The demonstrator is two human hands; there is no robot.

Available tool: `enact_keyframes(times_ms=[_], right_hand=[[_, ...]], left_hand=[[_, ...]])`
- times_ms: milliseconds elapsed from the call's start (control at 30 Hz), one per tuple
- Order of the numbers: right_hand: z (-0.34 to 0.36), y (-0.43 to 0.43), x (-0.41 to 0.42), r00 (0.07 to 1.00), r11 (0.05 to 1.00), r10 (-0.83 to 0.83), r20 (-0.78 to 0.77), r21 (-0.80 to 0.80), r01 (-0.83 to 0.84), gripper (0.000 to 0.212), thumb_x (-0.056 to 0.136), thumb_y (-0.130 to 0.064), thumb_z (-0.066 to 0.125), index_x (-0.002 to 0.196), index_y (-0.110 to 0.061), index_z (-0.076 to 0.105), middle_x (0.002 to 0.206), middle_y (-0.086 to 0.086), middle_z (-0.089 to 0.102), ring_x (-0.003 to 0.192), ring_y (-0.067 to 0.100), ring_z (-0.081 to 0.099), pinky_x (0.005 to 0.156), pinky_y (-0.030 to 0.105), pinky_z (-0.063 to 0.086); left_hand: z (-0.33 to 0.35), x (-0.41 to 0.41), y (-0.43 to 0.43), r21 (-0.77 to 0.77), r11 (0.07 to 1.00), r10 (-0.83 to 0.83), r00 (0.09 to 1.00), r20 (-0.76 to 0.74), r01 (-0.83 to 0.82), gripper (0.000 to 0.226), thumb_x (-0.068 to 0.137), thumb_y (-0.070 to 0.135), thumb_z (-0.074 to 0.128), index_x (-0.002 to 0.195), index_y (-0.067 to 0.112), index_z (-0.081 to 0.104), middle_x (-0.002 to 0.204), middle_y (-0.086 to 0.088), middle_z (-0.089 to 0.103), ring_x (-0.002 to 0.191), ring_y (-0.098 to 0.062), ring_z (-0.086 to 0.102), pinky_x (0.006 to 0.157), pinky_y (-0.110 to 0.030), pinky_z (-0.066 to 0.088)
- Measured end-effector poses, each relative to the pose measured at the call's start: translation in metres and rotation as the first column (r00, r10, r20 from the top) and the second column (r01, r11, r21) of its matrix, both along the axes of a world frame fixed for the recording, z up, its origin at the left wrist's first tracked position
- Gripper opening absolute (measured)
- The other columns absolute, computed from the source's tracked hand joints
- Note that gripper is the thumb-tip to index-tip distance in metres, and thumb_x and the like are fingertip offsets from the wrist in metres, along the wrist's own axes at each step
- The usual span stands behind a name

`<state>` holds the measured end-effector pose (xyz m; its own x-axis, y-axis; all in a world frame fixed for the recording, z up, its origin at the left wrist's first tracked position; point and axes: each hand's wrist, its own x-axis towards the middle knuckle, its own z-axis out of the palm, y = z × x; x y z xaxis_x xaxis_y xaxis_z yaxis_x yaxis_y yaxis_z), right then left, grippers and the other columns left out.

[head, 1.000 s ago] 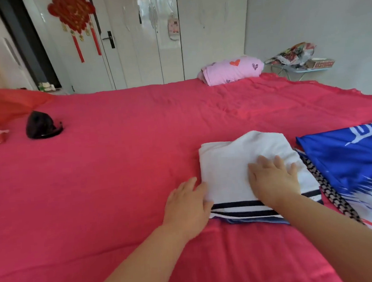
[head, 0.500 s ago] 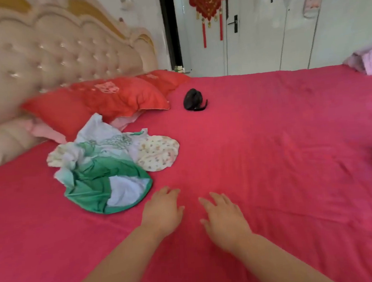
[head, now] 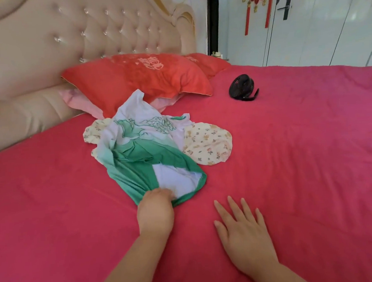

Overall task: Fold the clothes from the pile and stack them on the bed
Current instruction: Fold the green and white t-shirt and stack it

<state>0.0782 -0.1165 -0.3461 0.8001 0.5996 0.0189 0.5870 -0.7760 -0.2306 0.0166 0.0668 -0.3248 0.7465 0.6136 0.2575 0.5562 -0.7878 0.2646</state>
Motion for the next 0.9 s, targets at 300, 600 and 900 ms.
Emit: enact_keyframes(times_ms=[300, 600, 900], right_hand=[[0.041, -0.029, -0.021, 0.851, 0.851, 0.063, -0.521, 0.473, 0.227, 0.036, 0.099, -0.031, 0.036, 0.133, -0.026, 0.047, 0.139, -0.007, 0.046, 0.129, 0.002, 0.037, 0.102, 0.012, 0.021], [0.08, -0.139, -0.065, 0.734, 0.677, -0.082, -0.674, 0.503, 0.537, 0.031, 0.087, 0.01, 0.043, 0.088, -0.008, 0.068, 0.079, 0.004, 0.068, 0.069, 0.015, 0.058, 0.052, 0.011, 0.046], [0.105, -0.329, -0.117, 0.698, 0.426, -0.459, -0.549, 0.554, 0.716, 0.036, 0.088, 0.003, 0.042, 0.075, -0.022, 0.063, 0.081, 0.01, 0.067, 0.081, 0.031, 0.06, 0.082, 0.048, 0.049]], left_hand=[[0.031, -0.035, -0.105, -0.555, 0.827, -0.096, 0.995, 0.012, 0.086, 0.027, 0.092, 0.021, 0.039, 0.067, 0.03, 0.045, 0.104, -0.003, 0.064, 0.102, -0.022, 0.057, 0.08, -0.027, 0.041], [0.056, -0.1, -0.231, -0.725, 0.615, -0.3, 0.942, 0.149, 0.311, 0.04, 0.094, 0.024, 0.046, 0.056, 0.036, 0.051, 0.066, 0.015, 0.047, 0.087, -0.008, 0.055, 0.08, -0.019, 0.041], [0.088, -0.143, -0.363, -0.593, 0.538, -0.542, 0.785, 0.3, 0.599, 0.038, 0.084, 0.042, 0.055, 0.108, 0.015, 0.064, 0.105, 0.0, 0.063, 0.097, -0.009, 0.055, 0.087, -0.018, 0.038]])
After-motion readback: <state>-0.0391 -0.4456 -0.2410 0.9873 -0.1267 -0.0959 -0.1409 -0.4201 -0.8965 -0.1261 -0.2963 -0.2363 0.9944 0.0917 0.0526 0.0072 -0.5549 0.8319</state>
